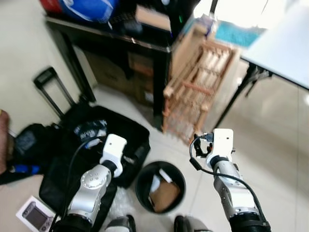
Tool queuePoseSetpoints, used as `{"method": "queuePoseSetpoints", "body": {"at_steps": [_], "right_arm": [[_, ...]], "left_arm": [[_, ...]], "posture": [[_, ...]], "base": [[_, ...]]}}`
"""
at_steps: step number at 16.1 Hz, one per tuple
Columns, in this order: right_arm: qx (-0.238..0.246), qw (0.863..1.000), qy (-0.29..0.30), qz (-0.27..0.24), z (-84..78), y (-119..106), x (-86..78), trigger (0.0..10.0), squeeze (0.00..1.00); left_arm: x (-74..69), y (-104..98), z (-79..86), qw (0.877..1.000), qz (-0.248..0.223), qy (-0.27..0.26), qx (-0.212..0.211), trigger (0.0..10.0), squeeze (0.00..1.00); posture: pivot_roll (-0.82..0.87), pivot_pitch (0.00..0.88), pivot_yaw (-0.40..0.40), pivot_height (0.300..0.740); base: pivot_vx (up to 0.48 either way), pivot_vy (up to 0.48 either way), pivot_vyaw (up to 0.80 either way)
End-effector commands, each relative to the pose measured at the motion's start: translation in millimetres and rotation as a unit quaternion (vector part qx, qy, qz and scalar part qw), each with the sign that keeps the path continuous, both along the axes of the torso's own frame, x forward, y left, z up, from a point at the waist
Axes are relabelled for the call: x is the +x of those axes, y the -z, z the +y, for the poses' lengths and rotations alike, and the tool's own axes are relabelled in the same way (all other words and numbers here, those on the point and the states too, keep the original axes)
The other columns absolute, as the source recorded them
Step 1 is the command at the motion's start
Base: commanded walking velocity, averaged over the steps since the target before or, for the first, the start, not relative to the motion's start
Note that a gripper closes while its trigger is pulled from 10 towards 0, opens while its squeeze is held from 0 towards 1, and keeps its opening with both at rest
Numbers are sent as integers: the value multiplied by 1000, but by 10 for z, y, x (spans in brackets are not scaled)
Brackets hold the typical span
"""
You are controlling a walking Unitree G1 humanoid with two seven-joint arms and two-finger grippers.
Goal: Picking trash to rubbish bin
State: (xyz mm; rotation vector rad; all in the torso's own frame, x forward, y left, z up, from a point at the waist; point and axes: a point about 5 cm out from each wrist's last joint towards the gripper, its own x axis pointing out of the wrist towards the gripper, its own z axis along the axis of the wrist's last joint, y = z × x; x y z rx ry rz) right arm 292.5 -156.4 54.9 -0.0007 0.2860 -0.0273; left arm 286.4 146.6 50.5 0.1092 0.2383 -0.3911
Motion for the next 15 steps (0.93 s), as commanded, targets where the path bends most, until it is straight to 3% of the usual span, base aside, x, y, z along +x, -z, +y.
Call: {"method": "queuePoseSetpoints", "body": {"at_steps": [1, 5, 10, 13, 15], "right_arm": [[-3, 1000, 6, 11, -81, 20, -38, 10000, 0], [-25, 999, -4, 39, -334, -29, -52, 10000, 0], [-39, 998, -42, 39, -210, -134, -102, 10000, 0], [-14, 998, -20, 49, -151, -104, -167, 10000, 0], [2, 999, 5, 45, -156, -119, -170, 10000, 0]], "left_arm": [[11, 25, 12, 1000, 2, -13, -3, 10000, 0], [80, 25, -25, 998, 2, -48, -35, 10000, 0], [124, 28, -70, 999, 2, -33, -35, 10000, 0], [139, 38, -73, 999, 2, -32, -34, 10000, 0], [133, 60, -115, 999, 4, -30, -36, 10000, 0]], "posture": [[1, 88, 38, 740], [-31, 66, 37, 740], [-50, 70, 61, 740], [-55, 72, 61, 740], [-61, 66, 51, 740]], "base": [[0, 0, 0], [0, -306, 0], [0, -400, -325], [0, -375, -638], [0, -373, 0]]}}
